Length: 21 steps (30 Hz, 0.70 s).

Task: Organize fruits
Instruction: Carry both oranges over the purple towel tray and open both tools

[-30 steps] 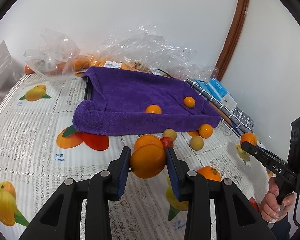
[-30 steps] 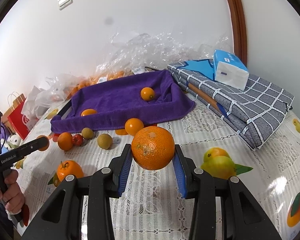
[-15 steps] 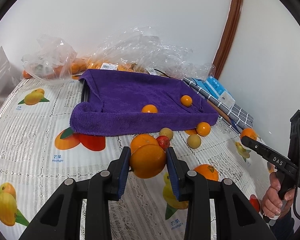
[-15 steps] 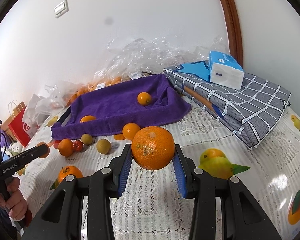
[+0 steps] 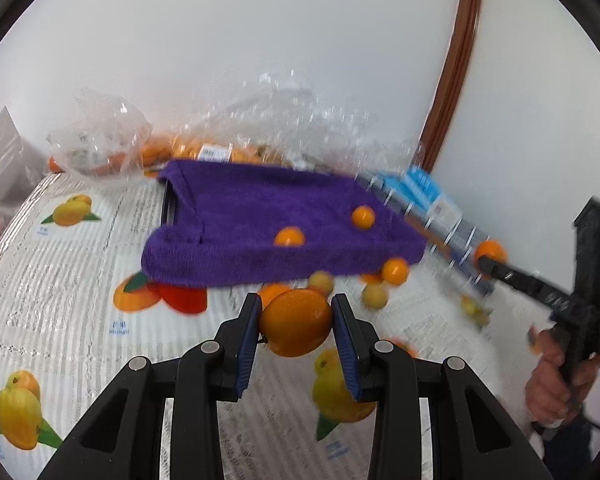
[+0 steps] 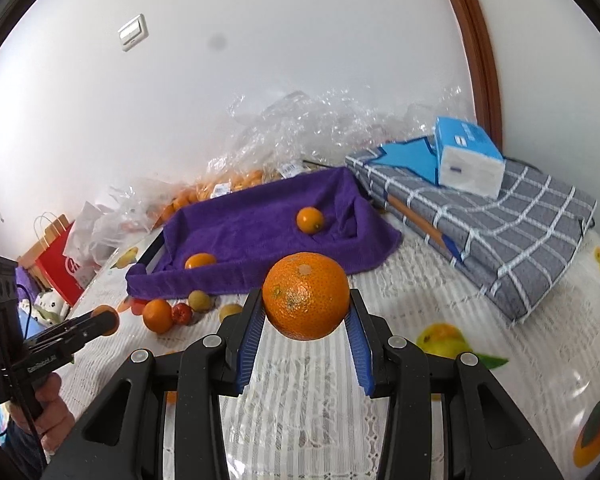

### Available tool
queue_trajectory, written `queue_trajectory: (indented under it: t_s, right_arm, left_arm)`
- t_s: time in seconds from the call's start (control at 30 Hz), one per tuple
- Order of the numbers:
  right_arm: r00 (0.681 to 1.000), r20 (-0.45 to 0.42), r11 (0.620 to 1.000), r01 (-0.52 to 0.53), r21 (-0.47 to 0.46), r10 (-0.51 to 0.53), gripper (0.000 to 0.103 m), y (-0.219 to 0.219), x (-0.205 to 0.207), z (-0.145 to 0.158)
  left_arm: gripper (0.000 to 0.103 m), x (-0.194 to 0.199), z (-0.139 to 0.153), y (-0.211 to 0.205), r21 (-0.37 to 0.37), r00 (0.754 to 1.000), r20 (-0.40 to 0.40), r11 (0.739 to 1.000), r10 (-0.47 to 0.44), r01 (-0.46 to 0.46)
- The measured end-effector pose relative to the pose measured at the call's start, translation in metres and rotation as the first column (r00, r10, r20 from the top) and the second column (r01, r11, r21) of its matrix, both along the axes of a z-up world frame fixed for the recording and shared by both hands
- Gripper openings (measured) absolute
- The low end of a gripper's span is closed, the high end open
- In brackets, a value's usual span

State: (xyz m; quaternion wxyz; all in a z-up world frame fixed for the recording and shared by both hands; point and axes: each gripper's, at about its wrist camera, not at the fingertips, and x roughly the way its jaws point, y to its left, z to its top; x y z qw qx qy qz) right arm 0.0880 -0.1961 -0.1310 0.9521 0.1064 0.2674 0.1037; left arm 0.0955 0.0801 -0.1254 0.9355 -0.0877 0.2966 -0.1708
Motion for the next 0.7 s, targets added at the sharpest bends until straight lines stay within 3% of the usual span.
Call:
queue_trajectory:
  t_s: [0.2, 0.4, 0.57, 0.7]
  right_arm:
    - [0.999, 0.035, 0.999, -0.017, -0.04, 0.018, 0.04, 0.011, 0.024, 0.028]
    - [0.996, 0.081, 0.998, -0.039, -0.055, 0.044, 0.04, 0.025, 0.057, 0.051]
    - [0.995, 0.071, 0.996, -0.073, -0.051, 0.077, 0.04, 0.04, 0.098, 0.047]
    - [0.997, 0.015, 0.996, -0.081, -0.042, 0.082, 0.04, 0.043, 0.123, 0.023]
  left_arm:
    - [0.034, 0.021, 0.033, 0.0, -0.072, 1.0, 0.025, 0.997, 0.015, -0.013]
    - [0.034, 0.07, 0.055, 0.0, -0.082, 0.995, 0.045, 0.993, 0.09, -0.086]
    - [0.034, 0.11, 0.034, 0.004, -0.066, 0.986, 0.02, 0.984, 0.168, -0.166]
    - [0.034, 0.125, 0.005, 0.017, -0.109, 0.984, -0.052, 0.978, 0.173, -0.178]
